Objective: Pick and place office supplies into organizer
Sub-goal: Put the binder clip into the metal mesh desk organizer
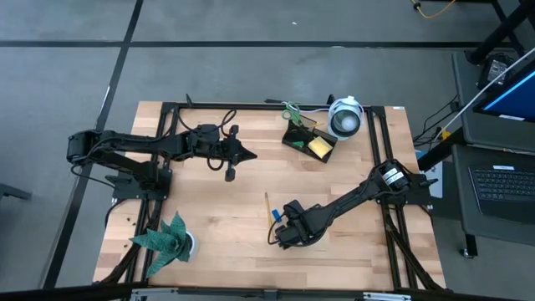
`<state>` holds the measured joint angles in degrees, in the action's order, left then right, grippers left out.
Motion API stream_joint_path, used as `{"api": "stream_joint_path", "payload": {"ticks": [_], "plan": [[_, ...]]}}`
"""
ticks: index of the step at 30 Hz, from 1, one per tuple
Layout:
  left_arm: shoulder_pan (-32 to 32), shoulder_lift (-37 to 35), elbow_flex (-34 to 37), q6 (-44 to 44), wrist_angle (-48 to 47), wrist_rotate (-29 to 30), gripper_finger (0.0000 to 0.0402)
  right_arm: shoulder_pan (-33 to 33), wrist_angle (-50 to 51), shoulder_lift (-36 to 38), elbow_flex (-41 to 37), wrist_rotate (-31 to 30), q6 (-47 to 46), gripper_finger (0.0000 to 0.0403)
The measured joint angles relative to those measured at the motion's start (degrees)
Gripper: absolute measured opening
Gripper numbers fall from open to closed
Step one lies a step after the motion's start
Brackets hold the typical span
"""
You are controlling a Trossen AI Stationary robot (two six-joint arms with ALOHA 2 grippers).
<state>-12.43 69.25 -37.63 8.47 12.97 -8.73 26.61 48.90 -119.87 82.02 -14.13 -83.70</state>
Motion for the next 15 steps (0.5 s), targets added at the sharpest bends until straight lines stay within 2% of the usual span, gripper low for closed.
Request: {"api": "stream_joint_path", "payload": {"ticks": [15], "plan": [[0.00,0.00,0.00,0.00,0.00,0.01,0.0002,0.07,0.13,-0.02,0.02,-0.93,0.00,0.0065]]}}
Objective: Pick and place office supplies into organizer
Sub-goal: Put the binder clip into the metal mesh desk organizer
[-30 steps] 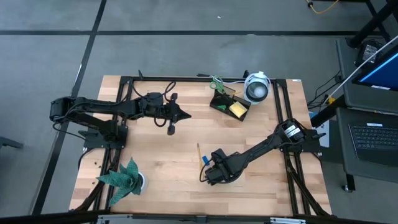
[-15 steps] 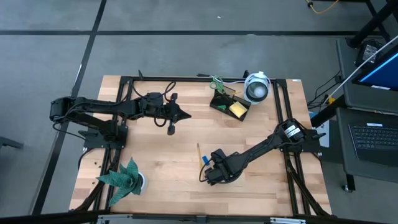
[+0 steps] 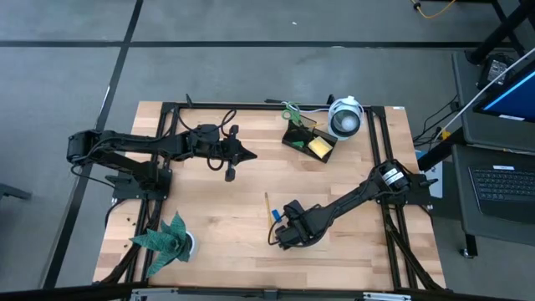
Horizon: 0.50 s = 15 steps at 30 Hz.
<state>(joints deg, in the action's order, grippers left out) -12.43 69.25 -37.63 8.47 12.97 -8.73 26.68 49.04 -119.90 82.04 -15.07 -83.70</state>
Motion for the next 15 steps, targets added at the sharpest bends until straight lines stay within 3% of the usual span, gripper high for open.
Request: {"api": "stream_joint_path", "payload": {"ticks": [6,15], "plan": [[0.00,0.00,0.00,0.09,0.00,0.01,0.0005,-0.09,0.02,1.20,-0.11,-0.29,0.07,0.0070],[0.00,0.00,0.00,0.17,-0.07,0.00,0.0001,-0.09,1.97,3.74,-0.07,-6.00,0.39,0.0066]]}}
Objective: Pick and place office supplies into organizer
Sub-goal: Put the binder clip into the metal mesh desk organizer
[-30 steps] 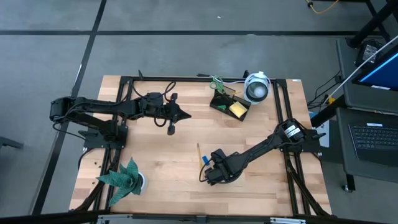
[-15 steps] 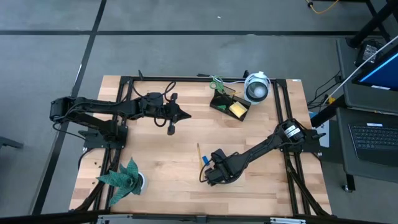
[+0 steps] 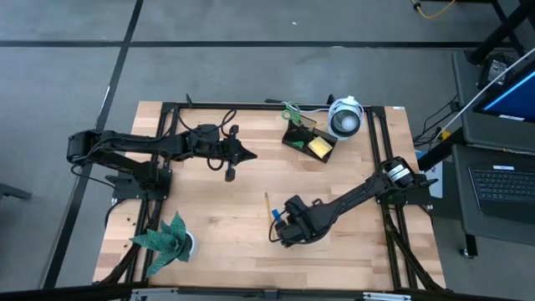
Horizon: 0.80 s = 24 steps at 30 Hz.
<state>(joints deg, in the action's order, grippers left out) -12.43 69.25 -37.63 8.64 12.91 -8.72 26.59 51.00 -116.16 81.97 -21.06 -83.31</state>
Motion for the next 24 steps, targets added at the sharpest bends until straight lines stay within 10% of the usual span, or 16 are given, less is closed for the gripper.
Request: {"api": "stream_joint_path", "payload": {"ticks": [24], "plan": [[0.00,0.00,0.00,0.04,-1.16,-0.01,0.0001,-10.92,2.92,9.33,0.09,-16.45,13.88,0.0072]]}}
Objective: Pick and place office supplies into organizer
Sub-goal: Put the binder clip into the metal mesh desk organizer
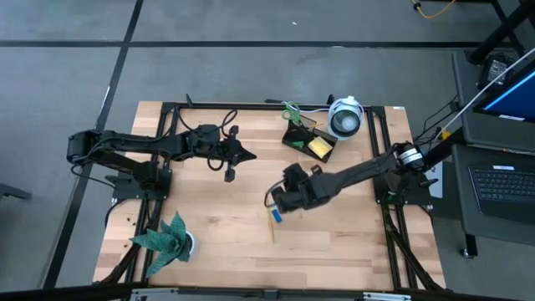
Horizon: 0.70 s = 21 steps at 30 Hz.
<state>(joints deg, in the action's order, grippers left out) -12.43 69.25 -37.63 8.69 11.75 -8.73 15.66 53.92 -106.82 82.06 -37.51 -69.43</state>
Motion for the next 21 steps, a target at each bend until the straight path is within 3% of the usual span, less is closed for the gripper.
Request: {"api": "stream_joint_path", "payload": {"ticks": [12,21], "plan": [[0.00,0.00,0.00,1.09,-0.02,0.00,0.0002,-10.23,0.36,2.38,0.00,0.46,11.32,0.0072],[0.06,0.00,0.00,1.07,-0.15,-0.37,0.0005,-17.73,0.21,2.47,0.00,6.00,18.74,0.0070]]}}
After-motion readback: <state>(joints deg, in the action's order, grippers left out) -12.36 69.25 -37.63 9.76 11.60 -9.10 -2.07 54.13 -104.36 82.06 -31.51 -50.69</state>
